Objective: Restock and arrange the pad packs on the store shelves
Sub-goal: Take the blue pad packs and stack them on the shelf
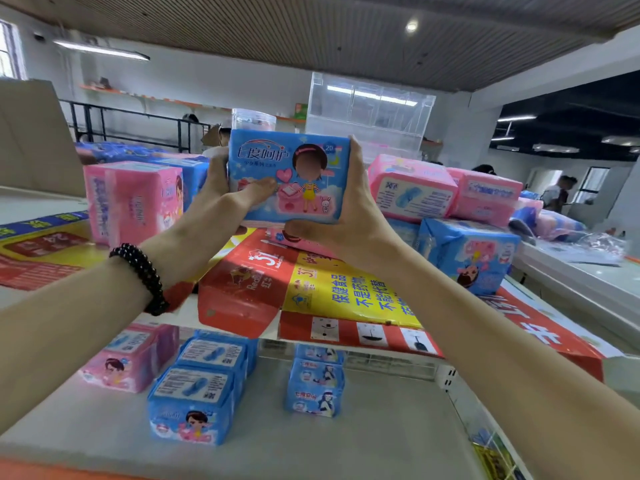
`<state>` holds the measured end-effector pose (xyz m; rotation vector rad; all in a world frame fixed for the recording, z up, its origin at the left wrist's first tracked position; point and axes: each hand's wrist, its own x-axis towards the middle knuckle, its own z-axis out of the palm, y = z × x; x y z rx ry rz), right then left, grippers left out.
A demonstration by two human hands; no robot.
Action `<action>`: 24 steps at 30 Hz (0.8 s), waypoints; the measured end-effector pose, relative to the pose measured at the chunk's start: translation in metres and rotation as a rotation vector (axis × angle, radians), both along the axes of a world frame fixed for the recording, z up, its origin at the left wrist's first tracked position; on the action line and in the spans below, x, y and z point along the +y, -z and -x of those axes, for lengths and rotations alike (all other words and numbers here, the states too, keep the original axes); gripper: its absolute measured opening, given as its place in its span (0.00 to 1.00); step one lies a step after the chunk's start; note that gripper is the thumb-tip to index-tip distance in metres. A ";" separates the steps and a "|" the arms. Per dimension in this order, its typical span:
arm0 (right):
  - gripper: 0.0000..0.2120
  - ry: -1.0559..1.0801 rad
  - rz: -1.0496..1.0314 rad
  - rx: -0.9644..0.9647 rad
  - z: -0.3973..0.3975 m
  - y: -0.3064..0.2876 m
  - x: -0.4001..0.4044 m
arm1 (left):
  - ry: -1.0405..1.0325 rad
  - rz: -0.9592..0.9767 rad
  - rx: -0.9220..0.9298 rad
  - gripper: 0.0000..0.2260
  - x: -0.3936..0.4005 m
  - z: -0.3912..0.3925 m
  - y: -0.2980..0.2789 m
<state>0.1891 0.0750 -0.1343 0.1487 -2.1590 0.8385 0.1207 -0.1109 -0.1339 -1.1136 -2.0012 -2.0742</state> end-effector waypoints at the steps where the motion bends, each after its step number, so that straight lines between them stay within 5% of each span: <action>1: 0.64 -0.001 0.004 -0.006 -0.003 0.000 -0.003 | 0.030 0.000 0.011 0.17 -0.003 -0.002 0.001; 7: 0.66 -0.018 0.004 -0.028 -0.019 -0.001 -0.034 | 0.160 0.009 0.148 0.27 -0.035 -0.010 0.006; 13: 0.56 0.043 -0.126 -0.100 -0.054 -0.006 -0.093 | 0.261 -0.026 0.182 0.27 -0.075 -0.008 0.006; 20: 0.64 -0.016 0.002 -0.013 -0.042 0.017 -0.130 | 0.338 -0.006 0.197 0.29 -0.121 -0.004 0.017; 24: 0.60 0.071 0.001 0.015 -0.048 0.027 -0.156 | 0.369 -0.025 0.186 0.31 -0.143 0.000 0.030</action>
